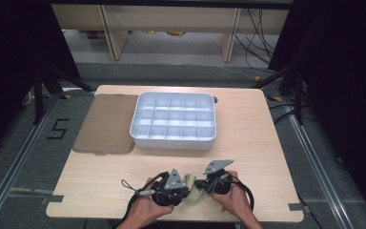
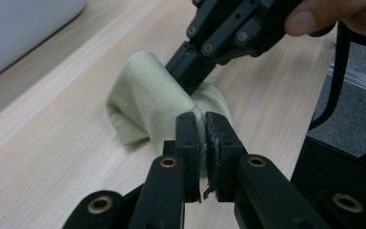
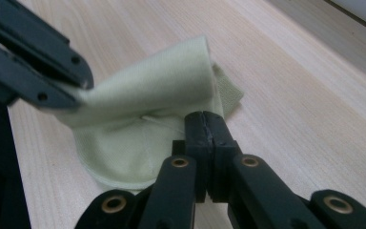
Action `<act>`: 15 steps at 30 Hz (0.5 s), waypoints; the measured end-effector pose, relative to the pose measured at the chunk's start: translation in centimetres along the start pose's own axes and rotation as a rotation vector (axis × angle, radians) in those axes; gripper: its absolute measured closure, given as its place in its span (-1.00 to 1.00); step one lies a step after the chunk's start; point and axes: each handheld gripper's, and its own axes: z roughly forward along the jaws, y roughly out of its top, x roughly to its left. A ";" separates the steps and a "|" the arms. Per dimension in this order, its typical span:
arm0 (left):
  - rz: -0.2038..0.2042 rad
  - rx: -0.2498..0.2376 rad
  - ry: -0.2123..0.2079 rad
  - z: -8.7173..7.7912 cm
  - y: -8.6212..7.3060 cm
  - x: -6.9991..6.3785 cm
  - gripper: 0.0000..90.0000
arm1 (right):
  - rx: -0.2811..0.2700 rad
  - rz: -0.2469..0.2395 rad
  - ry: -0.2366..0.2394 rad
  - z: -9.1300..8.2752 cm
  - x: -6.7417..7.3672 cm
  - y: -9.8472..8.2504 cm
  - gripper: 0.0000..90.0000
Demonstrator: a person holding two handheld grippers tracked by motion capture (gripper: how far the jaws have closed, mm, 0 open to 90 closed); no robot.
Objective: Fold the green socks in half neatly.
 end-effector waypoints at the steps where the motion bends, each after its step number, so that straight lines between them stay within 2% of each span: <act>1: -0.004 0.002 -0.009 0.2 0.0 -0.1 0.86 | -0.001 0.000 0.001 0.0 0.0 0.0 1.00; 2: 0.013 0.004 -0.009 0.3 0.0 -0.1 0.86 | -0.001 0.001 0.001 -0.1 0.0 0.0 1.00; 4: 0.009 0.009 -0.016 0.7 0.0 -0.4 0.86 | -0.022 0.020 0.006 -0.1 -0.1 0.0 1.00; 5: 0.011 0.014 -0.017 0.9 0.0 -0.5 0.86 | -0.016 0.010 0.001 -0.4 -0.3 0.0 1.00; 6: 0.038 0.021 -0.019 1.0 0.1 -0.5 0.86 | -0.018 0.021 -0.003 -0.6 -0.4 0.0 1.00; 8: 0.028 0.028 -0.020 1.4 0.0 -0.8 0.86 | -0.027 0.030 -0.010 -1.1 -0.6 0.1 0.99; 9: 0.035 0.032 -0.020 1.6 0.0 -0.8 0.86 | -0.036 0.025 -0.017 -1.3 -0.8 0.1 0.99; 10: 0.040 0.038 -0.018 1.8 0.0 -0.9 0.86 | -0.052 0.041 -0.020 -1.5 -0.8 0.0 0.99; 11: 0.034 0.037 -0.019 2.0 -0.1 -1.1 0.86 | -0.048 0.032 -0.020 -1.8 -0.9 0.0 0.99; 13: 0.050 0.054 -0.015 2.4 -0.2 -1.4 0.85 | -0.058 0.031 -0.029 -2.4 -1.0 -0.1 0.99; 14: 0.059 0.046 -0.011 2.7 -0.3 -1.4 0.85 | -0.062 0.036 -0.031 -2.7 -1.1 -0.1 0.99; 15: 0.044 0.059 -0.006 2.7 -0.3 -1.5 0.85 | -0.071 0.041 -0.031 -3.0 -1.0 -0.1 0.99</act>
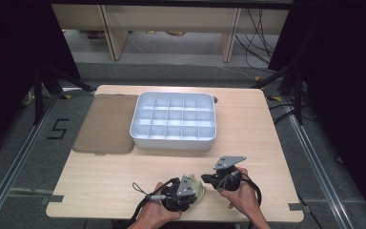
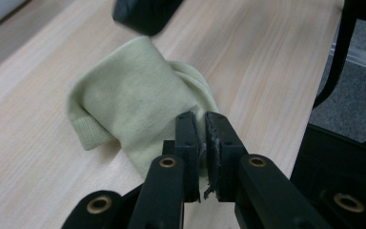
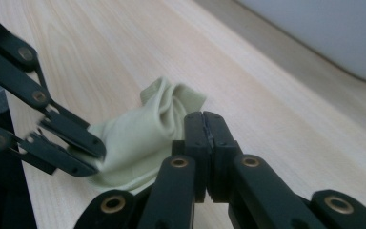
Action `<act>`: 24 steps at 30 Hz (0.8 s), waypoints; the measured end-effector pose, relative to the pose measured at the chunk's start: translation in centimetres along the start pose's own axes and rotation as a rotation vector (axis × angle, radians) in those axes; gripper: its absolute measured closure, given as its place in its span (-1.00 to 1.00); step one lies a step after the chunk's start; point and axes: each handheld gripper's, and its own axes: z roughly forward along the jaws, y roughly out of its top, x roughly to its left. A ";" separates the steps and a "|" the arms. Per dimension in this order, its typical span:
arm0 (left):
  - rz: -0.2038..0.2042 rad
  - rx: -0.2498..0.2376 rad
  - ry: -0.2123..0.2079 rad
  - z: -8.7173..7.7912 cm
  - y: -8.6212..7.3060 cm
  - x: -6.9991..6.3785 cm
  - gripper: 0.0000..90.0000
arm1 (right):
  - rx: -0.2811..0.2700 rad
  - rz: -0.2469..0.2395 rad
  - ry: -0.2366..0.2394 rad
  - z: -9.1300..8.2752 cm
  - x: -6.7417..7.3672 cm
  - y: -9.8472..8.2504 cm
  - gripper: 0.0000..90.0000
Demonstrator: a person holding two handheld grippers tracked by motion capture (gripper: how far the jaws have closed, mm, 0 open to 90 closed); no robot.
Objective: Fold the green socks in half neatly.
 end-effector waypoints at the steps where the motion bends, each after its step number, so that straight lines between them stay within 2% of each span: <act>1: -0.008 -0.003 -0.005 0.0 0.0 -0.1 0.85 | -0.012 -0.012 -0.007 -0.3 -0.2 0.1 0.99; 2: 0.000 0.000 -0.009 0.0 0.0 -0.1 0.85 | -0.020 -0.010 -0.003 -0.6 -0.2 0.1 0.99; 3: -0.009 -0.009 -0.006 0.1 0.0 -0.1 0.85 | -0.026 -0.014 -0.001 -0.8 -0.2 0.2 0.99; 4: 0.011 -0.008 -0.007 0.0 0.0 0.1 0.85 | -0.037 -0.020 0.017 -0.9 -0.1 0.3 0.99; 5: 0.007 -0.008 -0.008 0.1 -0.1 0.0 0.85 | -0.044 -0.019 0.017 -1.1 0.0 0.3 0.99; 6: -0.015 -0.011 -0.009 0.1 -0.1 -0.1 0.85 | -0.046 -0.011 0.024 -1.2 0.3 0.4 0.99; 8: -0.010 -0.012 -0.008 0.1 -0.1 -0.1 0.85 | -0.058 -0.018 0.040 -1.2 0.6 0.7 0.99; 10: -0.022 -0.021 -0.010 0.2 -0.1 -0.2 0.84 | -0.073 -0.047 0.060 -1.1 1.0 1.0 0.99; 13: -0.011 -0.014 -0.009 0.2 -0.1 -0.1 0.84 | -0.079 -0.043 0.094 -0.7 1.7 1.3 0.99; 14: -0.012 -0.009 -0.010 0.1 -0.1 -0.1 0.84 | -0.065 -0.033 0.104 -0.5 1.9 1.3 0.99; 17: -0.010 -0.012 -0.008 0.1 -0.1 -0.2 0.83 | -0.017 -0.050 0.117 0.5 2.0 1.1 0.99; 19: -0.017 -0.010 -0.014 0.1 -0.1 -0.2 0.82 | 0.015 -0.053 0.101 1.0 1.8 0.8 1.00; 21: 0.005 -0.004 -0.026 0.0 -0.1 0.1 0.79 | 0.062 -0.049 0.063 1.3 1.6 0.3 1.00; 22: -0.005 -0.009 -0.026 0.0 -0.1 0.1 0.77 | 0.076 -0.049 0.061 1.4 1.5 0.2 1.00; 24: -0.059 -0.036 -0.057 -0.2 0.1 0.1 0.67 | 0.076 -0.040 0.067 1.4 1.4 0.0 1.00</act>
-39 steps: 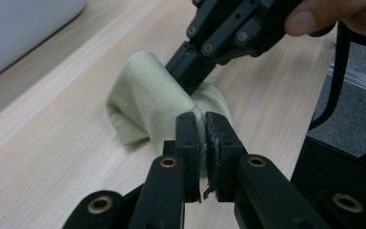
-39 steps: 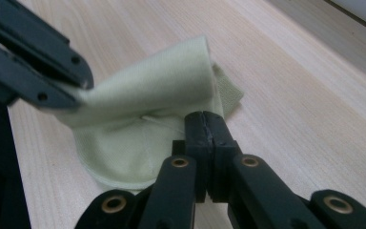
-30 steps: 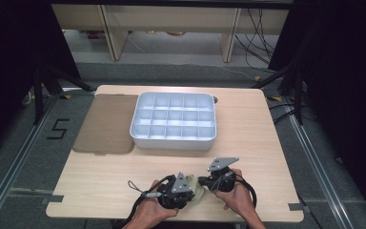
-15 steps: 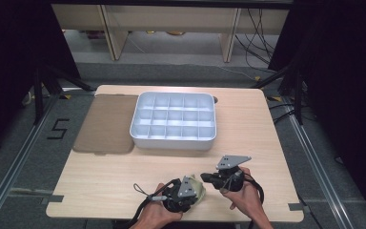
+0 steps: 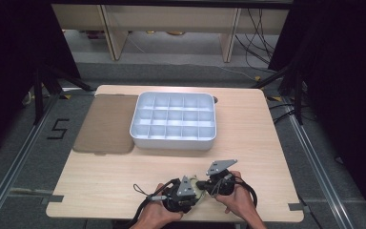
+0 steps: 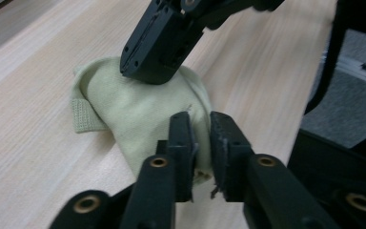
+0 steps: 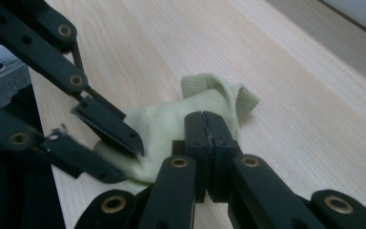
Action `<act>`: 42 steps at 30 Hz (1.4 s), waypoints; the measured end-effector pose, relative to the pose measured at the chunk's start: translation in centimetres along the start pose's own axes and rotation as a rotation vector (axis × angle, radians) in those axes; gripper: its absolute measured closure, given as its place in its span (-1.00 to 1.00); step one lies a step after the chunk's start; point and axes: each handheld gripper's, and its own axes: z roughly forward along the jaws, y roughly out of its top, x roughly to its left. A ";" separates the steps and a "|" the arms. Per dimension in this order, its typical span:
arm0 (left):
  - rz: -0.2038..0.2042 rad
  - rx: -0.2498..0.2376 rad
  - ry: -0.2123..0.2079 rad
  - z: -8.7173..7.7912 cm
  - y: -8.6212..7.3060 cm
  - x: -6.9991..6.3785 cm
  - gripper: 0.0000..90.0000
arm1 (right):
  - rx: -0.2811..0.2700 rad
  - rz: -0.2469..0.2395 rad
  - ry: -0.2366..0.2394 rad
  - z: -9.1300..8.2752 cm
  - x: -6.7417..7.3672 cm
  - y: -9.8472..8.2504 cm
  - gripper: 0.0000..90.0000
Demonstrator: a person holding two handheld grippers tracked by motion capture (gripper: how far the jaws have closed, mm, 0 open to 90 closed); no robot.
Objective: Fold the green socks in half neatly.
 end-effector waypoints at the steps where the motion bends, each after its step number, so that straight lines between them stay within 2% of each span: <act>1: -0.005 -0.024 -0.013 -0.4 0.2 0.2 0.55 | 0.002 -0.009 -0.003 0.0 -0.1 0.0 1.00; 3: -0.047 -0.061 -0.026 -1.5 0.8 0.8 0.47 | 0.000 -0.004 -0.005 0.0 0.0 0.0 1.00; 4: -0.063 -0.081 -0.018 -2.0 1.0 1.2 0.45 | 0.001 -0.010 -0.007 0.0 -0.1 0.0 1.00; 5: -0.045 -0.082 -0.009 -2.6 1.2 1.7 0.46 | 0.001 -0.008 -0.006 0.0 -0.1 0.0 1.00; 6: -0.087 -0.093 -0.002 -2.7 1.2 1.9 0.46 | 0.001 -0.010 -0.009 0.0 -0.1 0.0 1.00; 7: -0.103 -0.097 -0.012 -2.8 1.1 2.2 0.47 | -0.001 -0.012 -0.009 0.0 -0.2 0.0 1.00; 9: -0.092 -0.072 -0.020 -2.6 0.8 2.5 0.50 | -0.002 -0.015 -0.010 0.0 -0.2 0.0 1.00; 11: -0.105 -0.068 -0.049 -2.2 0.4 2.3 0.54 | -0.001 -0.008 -0.009 0.0 -0.2 0.0 1.00; 12: -0.125 -0.060 -0.066 -1.9 0.3 2.1 0.57 | 0.001 0.001 -0.010 0.0 -0.2 0.0 1.00; 14: -0.104 -0.029 -0.085 -1.2 0.0 1.8 0.61 | 0.002 0.003 -0.008 0.0 -0.1 0.0 1.00; 16: -0.115 -0.004 -0.074 -0.6 -0.3 1.7 0.63 | 0.004 0.004 -0.005 0.0 -0.1 0.0 1.00; 18: -0.094 0.015 -0.051 -0.3 -0.5 1.8 0.66 | 0.006 0.003 -0.003 -0.1 -0.1 -0.1 1.00; 20: -0.017 0.060 0.005 -0.5 -0.5 1.9 0.67 | 0.004 -0.016 0.005 -0.1 -0.2 -0.1 1.00; 21: 0.024 0.086 0.007 -0.6 -0.5 2.1 0.64 | 0.003 -0.013 0.009 -0.1 -0.1 -0.1 1.00; 24: 0.040 0.109 0.016 -0.7 -0.5 2.4 0.59 | 0.005 -0.002 -0.007 -0.2 0.1 -0.1 0.99; 26: 0.019 0.108 0.012 -0.6 -0.5 2.5 0.57 | 0.010 -0.013 -0.007 -0.3 0.2 -0.1 0.97; 27: 0.031 0.108 0.017 -0.6 -0.5 2.6 0.56 | 0.014 -0.012 -0.013 -0.4 0.3 -0.1 0.97; 29: 0.029 0.110 0.014 -0.6 -0.5 2.6 0.56 | 0.019 -0.014 -0.012 -0.5 0.4 -0.1 0.95; 32: 0.039 0.117 0.017 -0.6 -0.4 2.6 0.61 | 0.009 -0.011 -0.010 -0.8 0.4 -0.1 0.91; 33: 0.016 0.113 0.018 -0.5 -0.4 2.5 0.63 | -0.002 -0.008 -0.015 -0.9 0.3 0.0 0.89; 34: 0.035 0.117 0.019 -0.5 -0.4 2.6 0.64 | -0.011 -0.013 -0.028 -1.1 0.2 0.1 0.87; 36: 0.041 0.116 0.023 -0.5 -0.3 2.7 0.64 | -0.035 0.023 -0.028 -1.5 0.3 0.2 0.80; 37: 0.043 0.119 0.019 -0.5 -0.3 2.7 0.65 | -0.066 0.019 -0.039 -1.5 0.1 0.2 0.78; 38: 0.033 0.120 0.023 -0.4 -0.3 2.6 0.66 | -0.051 0.013 -0.039 -1.7 -0.1 0.3 0.72; 39: 0.054 0.121 0.023 -0.5 -0.3 2.6 0.66 | -0.051 0.024 -0.045 -1.8 -0.1 0.3 0.64; 40: 0.052 0.120 0.028 -0.5 -0.3 2.6 0.67 | -0.068 0.032 -0.061 -1.5 -0.2 0.2 0.61; 41: 0.054 0.124 0.027 -0.5 -0.3 2.6 0.67 | -0.047 0.026 -0.059 -1.5 -0.3 0.2 0.60; 42: 0.055 0.122 0.023 -0.4 -0.3 2.6 0.68 | -0.050 0.026 -0.055 -1.3 -0.4 0.1 0.57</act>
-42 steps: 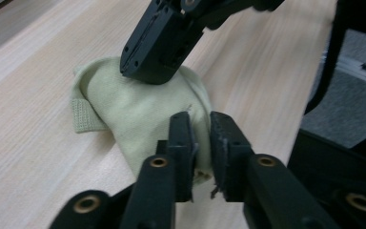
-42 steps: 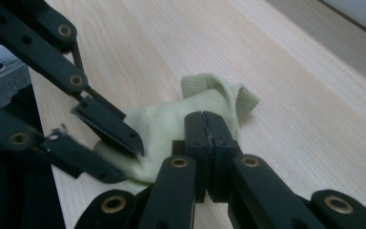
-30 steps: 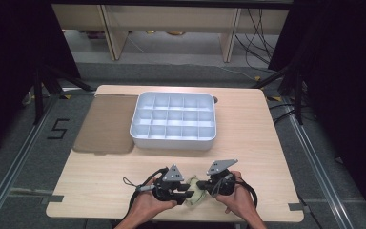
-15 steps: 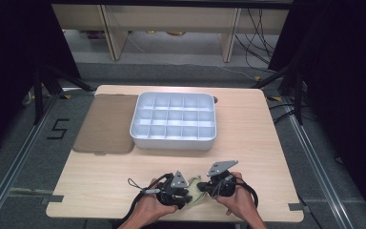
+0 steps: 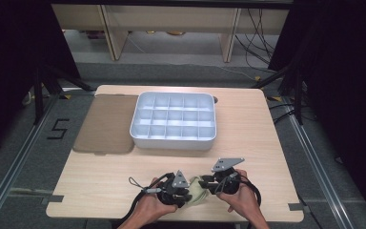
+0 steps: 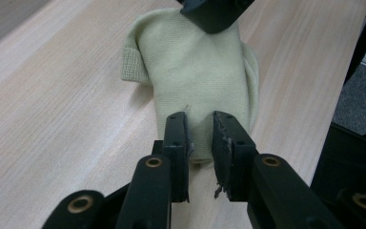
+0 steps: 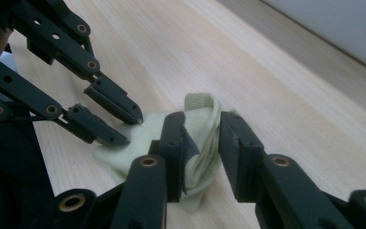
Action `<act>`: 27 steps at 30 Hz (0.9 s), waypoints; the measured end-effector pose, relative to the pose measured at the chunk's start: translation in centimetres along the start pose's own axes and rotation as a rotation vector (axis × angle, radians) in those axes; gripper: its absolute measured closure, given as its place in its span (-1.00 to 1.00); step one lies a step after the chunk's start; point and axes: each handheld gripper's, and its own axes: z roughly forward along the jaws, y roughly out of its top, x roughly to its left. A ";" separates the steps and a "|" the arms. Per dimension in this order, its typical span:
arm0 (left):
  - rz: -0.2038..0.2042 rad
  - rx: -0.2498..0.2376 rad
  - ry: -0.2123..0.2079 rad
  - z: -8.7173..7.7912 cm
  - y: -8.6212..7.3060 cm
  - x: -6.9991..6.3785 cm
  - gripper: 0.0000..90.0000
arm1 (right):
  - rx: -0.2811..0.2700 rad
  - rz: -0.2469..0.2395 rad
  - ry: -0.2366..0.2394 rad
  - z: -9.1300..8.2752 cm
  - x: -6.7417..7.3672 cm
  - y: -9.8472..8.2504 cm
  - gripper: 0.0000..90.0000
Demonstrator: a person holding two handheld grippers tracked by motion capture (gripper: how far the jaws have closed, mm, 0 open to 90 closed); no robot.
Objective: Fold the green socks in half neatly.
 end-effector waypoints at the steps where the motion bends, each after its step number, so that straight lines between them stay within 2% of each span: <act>1: -0.001 0.002 -0.002 0.0 0.0 0.0 0.68 | 0.008 0.014 0.009 0.1 0.0 0.0 0.55; 4: -0.003 0.001 -0.003 0.0 0.0 0.1 0.68 | 0.008 0.046 0.013 0.6 -0.1 0.0 0.37; 5: -0.001 0.002 -0.005 0.0 0.0 0.1 0.68 | 0.042 0.063 0.028 0.7 -0.1 0.0 0.32; 6: 0.000 0.005 -0.003 0.0 0.0 0.1 0.68 | 0.054 0.077 0.022 1.0 -0.1 0.0 0.29; 7: 0.002 0.009 -0.003 0.0 0.0 0.2 0.68 | 0.061 0.061 0.020 1.2 -0.3 -0.1 0.28; 8: 0.004 0.009 -0.003 0.0 0.0 0.2 0.68 | 0.077 0.072 0.031 1.3 -0.4 -0.2 0.27; 17: 0.009 0.000 0.001 0.0 -0.1 0.1 0.68 | 0.082 0.133 0.050 2.1 -1.2 -0.7 0.01; 21: 0.005 -0.004 -0.001 0.0 -0.2 0.2 0.68 | 0.086 0.135 0.083 2.4 -1.4 -0.7 -0.01; 22: -0.018 -0.007 -0.007 0.1 -0.2 0.1 0.68 | 0.081 0.140 0.086 2.5 -1.4 -0.8 0.00; 25: -0.012 -0.008 -0.001 0.1 -0.2 0.1 0.68 | 0.062 0.133 0.123 2.8 -1.3 -0.9 0.19; 26: 0.005 -0.005 0.003 0.0 -0.2 0.2 0.68 | 0.065 0.140 0.133 2.9 -1.2 -0.9 0.23; 27: 0.006 -0.003 0.002 0.0 -0.3 0.2 0.68 | 0.062 0.138 0.130 2.9 -1.0 -0.9 0.27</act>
